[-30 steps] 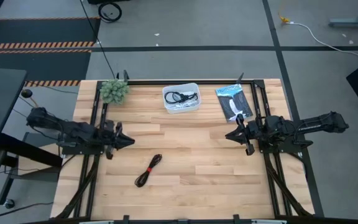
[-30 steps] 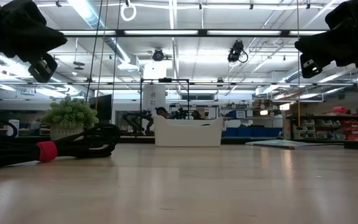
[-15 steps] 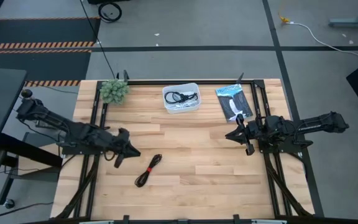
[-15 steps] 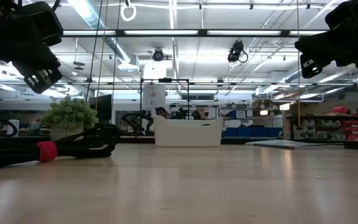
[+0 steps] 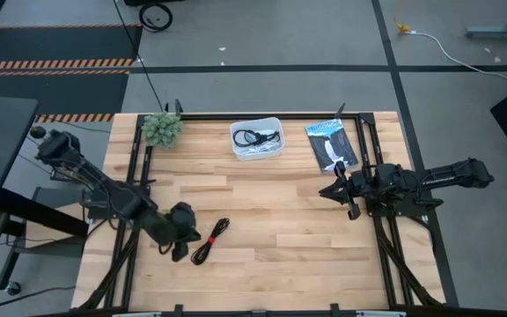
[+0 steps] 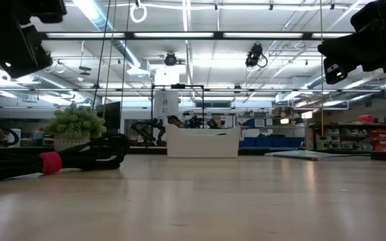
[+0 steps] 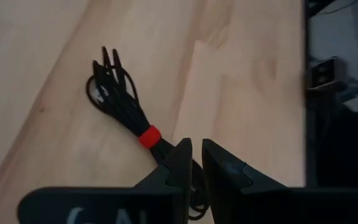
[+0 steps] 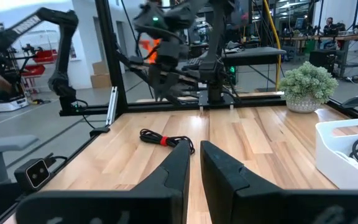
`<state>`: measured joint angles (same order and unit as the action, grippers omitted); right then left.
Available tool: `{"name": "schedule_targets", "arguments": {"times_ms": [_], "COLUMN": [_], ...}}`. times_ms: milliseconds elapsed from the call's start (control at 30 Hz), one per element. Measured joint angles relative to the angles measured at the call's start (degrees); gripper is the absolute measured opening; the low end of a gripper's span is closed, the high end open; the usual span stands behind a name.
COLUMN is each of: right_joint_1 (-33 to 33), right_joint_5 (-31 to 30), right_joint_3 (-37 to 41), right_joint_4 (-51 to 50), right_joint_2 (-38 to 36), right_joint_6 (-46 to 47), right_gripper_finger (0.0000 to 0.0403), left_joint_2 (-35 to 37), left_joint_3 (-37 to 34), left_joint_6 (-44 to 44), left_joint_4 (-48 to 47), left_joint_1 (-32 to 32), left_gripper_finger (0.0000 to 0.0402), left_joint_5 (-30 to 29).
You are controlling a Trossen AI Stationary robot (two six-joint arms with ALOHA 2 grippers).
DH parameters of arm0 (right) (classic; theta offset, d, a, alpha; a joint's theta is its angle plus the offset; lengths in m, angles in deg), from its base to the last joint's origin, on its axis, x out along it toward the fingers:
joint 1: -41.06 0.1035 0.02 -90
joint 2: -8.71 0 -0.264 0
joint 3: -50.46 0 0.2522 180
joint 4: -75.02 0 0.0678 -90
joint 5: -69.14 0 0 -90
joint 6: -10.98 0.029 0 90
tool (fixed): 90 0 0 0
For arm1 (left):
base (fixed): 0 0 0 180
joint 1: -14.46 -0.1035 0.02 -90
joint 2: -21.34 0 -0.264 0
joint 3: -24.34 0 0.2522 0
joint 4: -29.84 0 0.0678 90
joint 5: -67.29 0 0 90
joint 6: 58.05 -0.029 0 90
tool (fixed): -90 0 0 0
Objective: Pick and place USB-C Cables
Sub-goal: Put the black charger cable into the white bin
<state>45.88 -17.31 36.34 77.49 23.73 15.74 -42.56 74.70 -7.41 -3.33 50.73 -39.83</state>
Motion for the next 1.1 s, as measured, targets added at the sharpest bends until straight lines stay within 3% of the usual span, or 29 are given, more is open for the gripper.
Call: {"name": "schedule_targets", "arguments": {"times_ms": [267, 533, 767, 1100], "right_joint_1": [0.00, 0.00, 0.00, -0.02], "right_joint_5": [0.00, 0.00, 0.00, 0.00], "right_joint_3": [0.00, 0.00, 0.00, 0.00], "right_joint_4": [0.00, 0.00, 0.22, 0.87], "right_joint_2": [0.00, 0.01, 0.00, 0.07], "right_joint_6": [0.00, 0.01, 0.02, 0.02], "right_gripper_finger": [0.0045, 0.0045, 0.0045, 0.0045], "left_joint_2": [-16.12, -28.07, -32.60, -34.20], "left_joint_3": [13.65, 21.51, 23.10, 23.06], "left_joint_6": [9.12, 15.01, 19.67, 24.62], "left_joint_4": [-10.30, -15.52, -18.90, -20.68], "left_joint_1": [1.26, 0.20, -1.68, -2.04], "left_gripper_finger": [0.0061, 0.0163, 0.0242, 0.0228], "left_joint_5": [-3.22, -0.91, 0.41, -3.66]}}
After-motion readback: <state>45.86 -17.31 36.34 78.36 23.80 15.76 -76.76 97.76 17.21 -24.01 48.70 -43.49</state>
